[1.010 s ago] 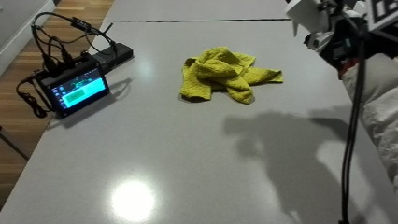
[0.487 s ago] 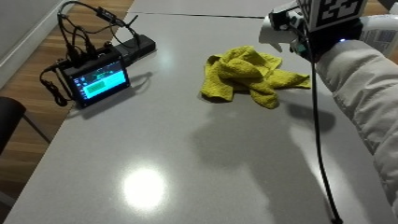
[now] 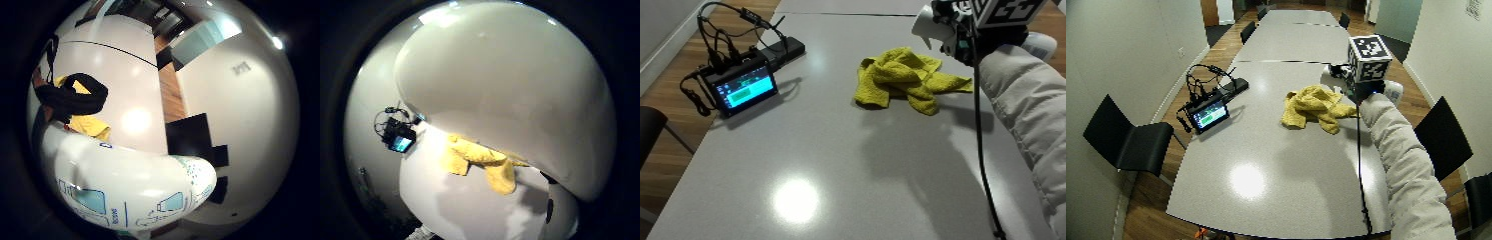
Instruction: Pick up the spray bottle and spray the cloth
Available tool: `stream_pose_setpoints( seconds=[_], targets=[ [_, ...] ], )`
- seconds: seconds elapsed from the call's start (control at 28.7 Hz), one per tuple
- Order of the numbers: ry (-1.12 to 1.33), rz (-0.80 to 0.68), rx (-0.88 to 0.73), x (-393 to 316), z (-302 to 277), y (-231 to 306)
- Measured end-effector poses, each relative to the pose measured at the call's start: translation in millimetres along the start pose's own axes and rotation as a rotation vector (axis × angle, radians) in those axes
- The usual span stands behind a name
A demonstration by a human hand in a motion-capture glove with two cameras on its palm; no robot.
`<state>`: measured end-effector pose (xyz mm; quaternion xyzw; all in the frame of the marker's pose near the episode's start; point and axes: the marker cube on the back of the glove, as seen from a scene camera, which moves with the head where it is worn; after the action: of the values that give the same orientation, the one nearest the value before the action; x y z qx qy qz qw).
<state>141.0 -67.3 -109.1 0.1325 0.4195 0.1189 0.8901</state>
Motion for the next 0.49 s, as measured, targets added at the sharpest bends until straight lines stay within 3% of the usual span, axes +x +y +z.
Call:
stream_pose_setpoints(
  seconds=[0.49],
  targets=[
    [-0.962, 0.277, 0.119, 2, -16, 5]
  ],
)
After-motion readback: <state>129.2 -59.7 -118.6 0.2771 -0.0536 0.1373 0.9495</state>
